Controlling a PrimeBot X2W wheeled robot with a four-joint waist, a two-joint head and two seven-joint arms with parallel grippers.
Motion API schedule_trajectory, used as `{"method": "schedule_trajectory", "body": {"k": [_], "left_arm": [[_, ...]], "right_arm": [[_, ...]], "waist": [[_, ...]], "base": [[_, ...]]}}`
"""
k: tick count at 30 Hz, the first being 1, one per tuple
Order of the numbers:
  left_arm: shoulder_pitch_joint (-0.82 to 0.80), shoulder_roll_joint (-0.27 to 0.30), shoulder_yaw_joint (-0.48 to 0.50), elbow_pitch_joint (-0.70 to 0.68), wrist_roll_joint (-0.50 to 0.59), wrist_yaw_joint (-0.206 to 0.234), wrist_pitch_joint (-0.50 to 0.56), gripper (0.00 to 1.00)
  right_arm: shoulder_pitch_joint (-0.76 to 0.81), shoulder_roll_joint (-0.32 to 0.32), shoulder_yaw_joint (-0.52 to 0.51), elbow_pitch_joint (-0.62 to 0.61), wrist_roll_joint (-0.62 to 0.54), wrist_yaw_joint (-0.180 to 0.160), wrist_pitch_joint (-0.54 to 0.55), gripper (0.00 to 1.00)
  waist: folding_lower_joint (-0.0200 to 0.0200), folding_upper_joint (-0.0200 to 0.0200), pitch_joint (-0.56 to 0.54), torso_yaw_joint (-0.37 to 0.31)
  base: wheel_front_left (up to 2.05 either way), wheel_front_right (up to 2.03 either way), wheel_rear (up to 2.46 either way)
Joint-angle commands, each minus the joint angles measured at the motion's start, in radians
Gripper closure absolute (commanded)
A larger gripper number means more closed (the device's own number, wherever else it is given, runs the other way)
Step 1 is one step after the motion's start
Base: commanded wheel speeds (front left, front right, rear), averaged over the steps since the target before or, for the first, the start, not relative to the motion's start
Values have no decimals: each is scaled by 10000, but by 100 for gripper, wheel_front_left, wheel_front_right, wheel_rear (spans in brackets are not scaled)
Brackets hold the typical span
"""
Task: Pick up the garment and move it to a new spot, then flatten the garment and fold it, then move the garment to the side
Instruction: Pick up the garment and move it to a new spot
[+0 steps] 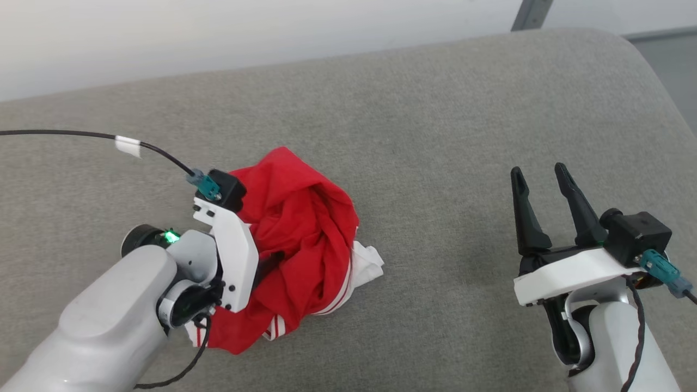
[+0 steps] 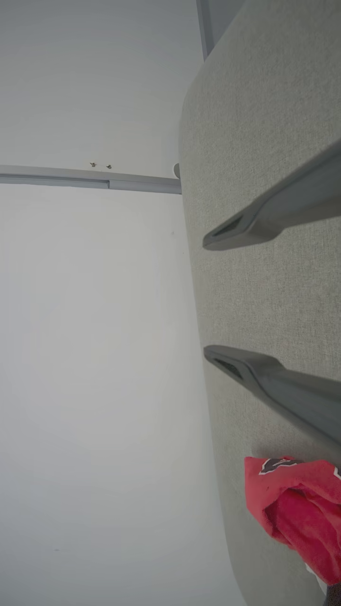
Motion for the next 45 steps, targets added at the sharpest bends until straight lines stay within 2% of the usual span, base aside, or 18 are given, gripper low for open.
{"method": "schedule_trajectory", "body": {"k": [1, 11, 23, 31, 38, 45], "left_arm": [[-9, 35, 162, -95, 2, -81, -333, 0], [833, 797, 1063, -1295, -154, 311, -2063, 0], [3344, 2157, 2678, -3217, -355, 1440, -5392, 0], [5270, 2537, 3477, -4256, -199, 2225, -7553, 0], [6655, 2248, 4591, -4781, 213, 2516, -8038, 0], [8110, 1110, 6633, -5214, 1381, 2155, -8037, 0]], "right_arm": [[57, 2, -8, 62, -114, 1, 19, 0], [431, 2, -8, 161, -233, 1, 142, 0], [979, 2, 91, 398, -121, 1, 246, 0], [1298, 1, -38, 313, -111, 1, 317, 0], [1445, 1, -130, 238, -170, 1, 374, 0], [1476, -1, -146, 217, -158, 1, 381, 0]], "waist": [[0, 0, -229, 186], [0, 0, -986, 641], [0, 0, -1851, 1135], [0, 0, -2061, 1464], [0, 0, -2146, 1698], [0, 0, -2223, 1829]], "base": [[0, 0, 0], [0, 0, 0], [0, 0, 0], [0, 0, 0], [0, 0, 0], [0, 0, 0]]}}
